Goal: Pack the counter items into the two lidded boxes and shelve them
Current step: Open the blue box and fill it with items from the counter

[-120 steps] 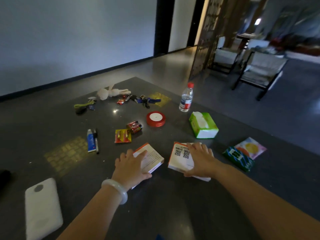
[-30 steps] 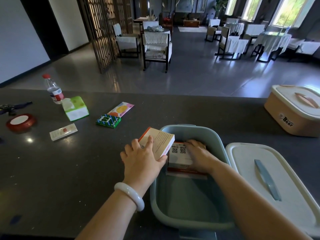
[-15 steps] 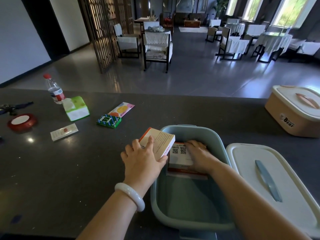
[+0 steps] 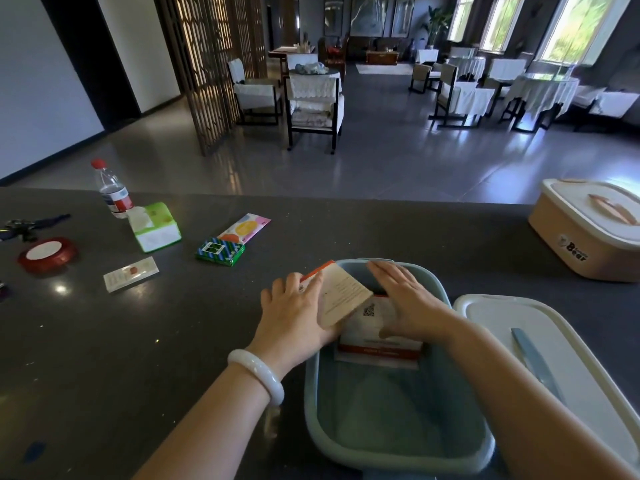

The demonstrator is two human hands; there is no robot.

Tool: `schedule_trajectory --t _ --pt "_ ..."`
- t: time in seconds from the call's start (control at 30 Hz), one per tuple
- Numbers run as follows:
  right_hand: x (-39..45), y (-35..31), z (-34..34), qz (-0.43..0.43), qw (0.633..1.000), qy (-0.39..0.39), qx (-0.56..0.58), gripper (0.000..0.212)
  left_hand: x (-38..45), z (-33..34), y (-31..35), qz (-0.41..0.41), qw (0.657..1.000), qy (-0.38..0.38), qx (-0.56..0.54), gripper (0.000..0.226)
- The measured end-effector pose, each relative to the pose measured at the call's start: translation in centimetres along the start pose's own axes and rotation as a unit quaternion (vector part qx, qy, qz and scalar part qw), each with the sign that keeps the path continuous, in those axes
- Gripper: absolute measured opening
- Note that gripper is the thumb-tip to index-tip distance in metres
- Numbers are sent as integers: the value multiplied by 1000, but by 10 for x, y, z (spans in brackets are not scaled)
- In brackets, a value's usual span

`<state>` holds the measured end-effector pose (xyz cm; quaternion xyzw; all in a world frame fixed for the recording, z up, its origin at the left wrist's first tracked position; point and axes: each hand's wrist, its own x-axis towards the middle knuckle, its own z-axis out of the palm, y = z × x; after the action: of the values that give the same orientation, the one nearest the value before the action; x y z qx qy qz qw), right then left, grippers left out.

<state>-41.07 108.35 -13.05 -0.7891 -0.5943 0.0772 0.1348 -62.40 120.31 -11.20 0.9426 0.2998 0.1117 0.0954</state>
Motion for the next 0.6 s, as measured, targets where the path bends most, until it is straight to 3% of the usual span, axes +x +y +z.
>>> schedule_trajectory --t 0.23,0.37,0.6 --pt "10 -27 -31 -78 992 -90 -50 127 17 -6 12 90 989 -93 -65 119" --pt "8 -27 -30 -54 992 -104 -45 120 17 -7 8 107 987 -103 -56 120" --pt "3 -28 -35 -29 988 -145 -42 126 21 -10 -1 93 988 -103 -74 123"
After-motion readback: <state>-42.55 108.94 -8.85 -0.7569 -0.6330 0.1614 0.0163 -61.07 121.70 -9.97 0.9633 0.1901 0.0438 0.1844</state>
